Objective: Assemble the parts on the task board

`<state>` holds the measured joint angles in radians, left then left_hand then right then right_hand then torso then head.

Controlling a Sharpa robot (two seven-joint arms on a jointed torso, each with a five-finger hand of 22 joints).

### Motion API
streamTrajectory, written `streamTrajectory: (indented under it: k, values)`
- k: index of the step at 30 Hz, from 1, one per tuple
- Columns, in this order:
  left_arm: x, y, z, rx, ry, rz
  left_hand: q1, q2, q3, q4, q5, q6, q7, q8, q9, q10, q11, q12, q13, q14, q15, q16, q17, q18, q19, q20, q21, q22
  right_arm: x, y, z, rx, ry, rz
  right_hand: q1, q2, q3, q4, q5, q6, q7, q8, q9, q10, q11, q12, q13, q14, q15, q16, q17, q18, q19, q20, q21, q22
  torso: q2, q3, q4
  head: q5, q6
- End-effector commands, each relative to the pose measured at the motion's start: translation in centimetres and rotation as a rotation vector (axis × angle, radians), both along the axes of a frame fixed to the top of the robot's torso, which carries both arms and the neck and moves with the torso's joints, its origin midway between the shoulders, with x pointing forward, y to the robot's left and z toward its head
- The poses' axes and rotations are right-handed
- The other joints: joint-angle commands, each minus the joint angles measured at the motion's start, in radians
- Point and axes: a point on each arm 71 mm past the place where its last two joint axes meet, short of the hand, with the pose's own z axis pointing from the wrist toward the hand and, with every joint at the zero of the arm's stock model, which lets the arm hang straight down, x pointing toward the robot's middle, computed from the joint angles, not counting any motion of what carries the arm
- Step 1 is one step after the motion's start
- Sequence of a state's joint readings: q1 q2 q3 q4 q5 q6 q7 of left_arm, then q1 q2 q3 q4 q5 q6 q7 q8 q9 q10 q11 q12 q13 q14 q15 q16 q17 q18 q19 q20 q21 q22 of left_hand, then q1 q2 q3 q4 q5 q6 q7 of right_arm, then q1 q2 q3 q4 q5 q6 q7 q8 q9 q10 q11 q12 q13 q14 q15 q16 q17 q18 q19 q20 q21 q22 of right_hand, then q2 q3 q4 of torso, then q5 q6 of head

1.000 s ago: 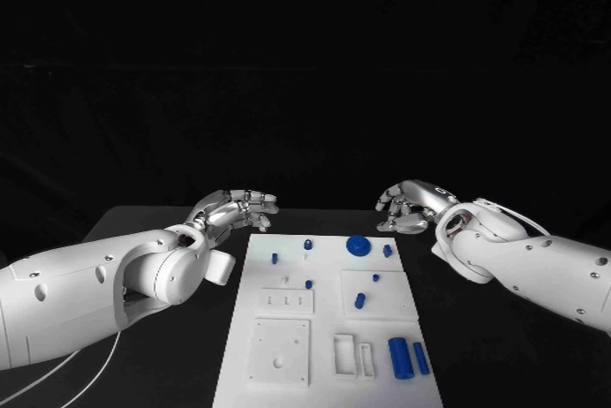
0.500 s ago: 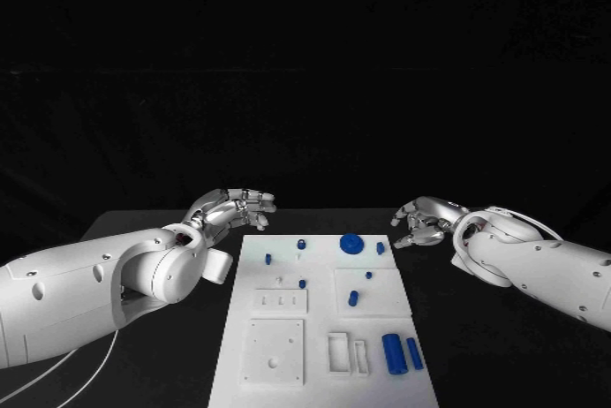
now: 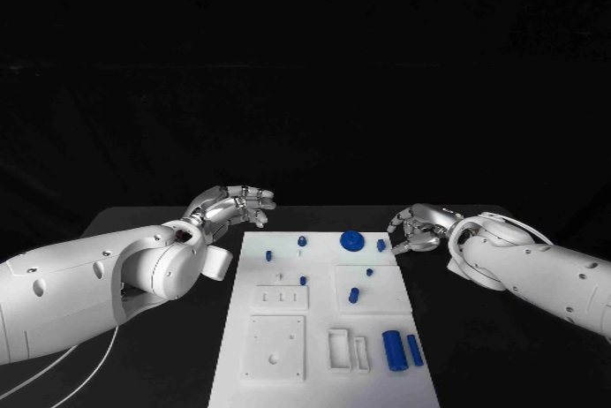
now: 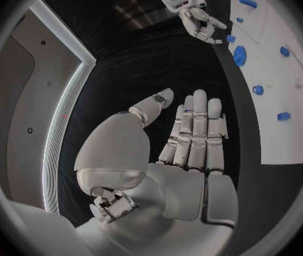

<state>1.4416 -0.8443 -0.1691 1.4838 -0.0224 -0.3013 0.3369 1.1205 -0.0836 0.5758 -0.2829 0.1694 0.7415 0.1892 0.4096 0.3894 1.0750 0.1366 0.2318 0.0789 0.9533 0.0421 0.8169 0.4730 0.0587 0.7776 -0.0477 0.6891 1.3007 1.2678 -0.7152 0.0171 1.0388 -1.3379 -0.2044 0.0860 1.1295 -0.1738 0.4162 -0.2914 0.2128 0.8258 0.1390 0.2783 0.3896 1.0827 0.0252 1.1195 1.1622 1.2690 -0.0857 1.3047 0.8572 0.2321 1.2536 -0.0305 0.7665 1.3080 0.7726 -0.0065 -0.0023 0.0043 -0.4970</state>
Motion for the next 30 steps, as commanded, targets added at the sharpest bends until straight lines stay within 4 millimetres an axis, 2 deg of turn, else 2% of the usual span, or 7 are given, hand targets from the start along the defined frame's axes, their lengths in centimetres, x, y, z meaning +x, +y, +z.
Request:
streamTrajectory:
  k: [1,3,12,17,24,27,30]
  values:
    - [0.0,-0.3,0.1,-0.002,-0.012,-0.022,-0.005,-0.005,0.002,-0.001,-0.005,0.004,0.003,-0.006,-0.001,0.0,0.004,-0.004,-0.001,0.006,0.001,0.003,-0.001,0.01,-0.002,-0.007,0.005,-0.002,0.1,0.3,-0.1,0.012,0.006,0.02,0.007,0.003,-0.003,-0.001,0.003,0.0,-0.004,-0.002,0.001,-0.007,-0.003,0.005,0.0,-0.003,-0.003,0.003,0.002,0.03,-0.006,0.0,0.004,0.023,-0.001,-0.0015,-0.0007,-0.001,-0.002]
    - [-0.1,-0.3,0.1,-0.002,-0.012,-0.022,-0.005,-0.005,0.002,-0.001,-0.005,0.004,0.003,-0.006,-0.001,0.0,0.004,-0.004,-0.002,0.006,0.001,0.003,-0.001,0.01,-0.002,-0.007,0.005,-0.002,0.2,0.4,-0.1,0.014,0.0,0.016,0.007,0.01,-0.001,0.0,0.002,0.003,-0.005,0.0,0.001,-0.008,-0.004,0.006,0.0,-0.003,-0.004,0.002,0.003,0.03,-0.007,0.0,0.005,0.022,-0.001,-0.0012,-0.0009,-0.001,-0.003]
    - [-0.1,-0.1,0.2,0.001,-0.014,-0.02,-0.005,-0.005,0.003,-0.002,-0.006,0.004,0.003,-0.006,-0.002,0.0,0.004,-0.004,-0.002,0.006,0.001,0.003,-0.002,0.01,-0.002,-0.007,0.006,-0.002,0.3,0.7,-0.3,0.037,-0.014,0.014,0.005,0.011,-0.001,-0.001,0.001,0.004,-0.006,0.001,0.002,-0.01,-0.005,0.005,-0.002,-0.004,-0.005,0.0,0.005,0.03,-0.009,0.001,0.007,0.022,0.0,-0.0026,0.0015,0.0,-0.007]
    - [-0.1,-0.1,0.2,0.003,-0.017,-0.021,-0.005,-0.005,0.003,-0.002,-0.006,0.004,0.003,-0.006,-0.002,0.0,0.004,-0.004,-0.002,0.006,0.001,0.003,-0.002,0.01,-0.002,-0.007,0.006,-0.002,0.0,1.6,0.1,0.096,-0.023,0.036,-0.012,0.006,-0.012,0.0,0.005,0.003,-0.004,0.0,0.001,-0.012,-0.004,0.006,-0.005,-0.005,-0.004,-0.003,0.009,0.03,-0.012,0.002,0.011,0.022,-0.001,-0.0038,0.0005,0.002,-0.009]
    - [-0.1,-0.1,0.2,0.005,-0.019,-0.021,-0.005,-0.006,0.003,-0.002,-0.006,0.004,0.003,-0.006,-0.002,0.0,0.004,-0.004,-0.002,0.006,0.001,0.003,-0.002,0.01,-0.002,-0.007,0.006,-0.002,-0.1,3.0,0.7,0.131,-0.093,0.041,-0.036,0.008,-0.032,0.0,0.026,0.006,0.002,0.002,0.002,-0.021,0.002,0.001,-0.012,-0.008,0.002,-0.011,0.014,0.03,-0.022,0.001,0.015,0.021,-0.001,-0.0029,0.0001,0.007,-0.013]
    - [0.0,-0.2,0.2,0.005,-0.019,-0.021,-0.005,-0.006,0.003,-0.002,-0.006,0.004,0.004,-0.006,-0.002,0.0,0.004,-0.004,-0.002,0.006,0.001,0.003,-0.003,0.01,-0.002,-0.007,0.006,-0.002,0.1,3.7,0.8,0.079,-0.115,0.044,-0.048,0.01,-0.044,-0.001,0.049,0.007,0.009,0.002,0.001,-0.048,0.009,-0.042,-0.049,-0.017,0.009,-0.028,0.016,0.03,-0.04,0.003,0.011,0.019,-0.001,-0.0049,0.0007,0.005,-0.013]
    - [0.0,-0.3,0.2,0.005,-0.018,-0.023,-0.005,-0.006,0.003,-0.002,-0.006,0.004,0.004,-0.006,-0.002,0.0,0.005,-0.004,-0.002,0.006,0.001,0.003,-0.003,0.01,-0.002,-0.007,0.006,-0.002,0.2,4.5,0.7,0.012,-0.104,0.045,-0.045,0.015,-0.054,-0.001,0.043,0.02,0.013,0.007,0.003,-0.022,0.012,-0.02,-0.05,-0.004,0.012,-0.02,0.025,0.03,-0.028,-0.001,0.022,0.02,0.0,-0.0055,0.0007,0.005,-0.014]
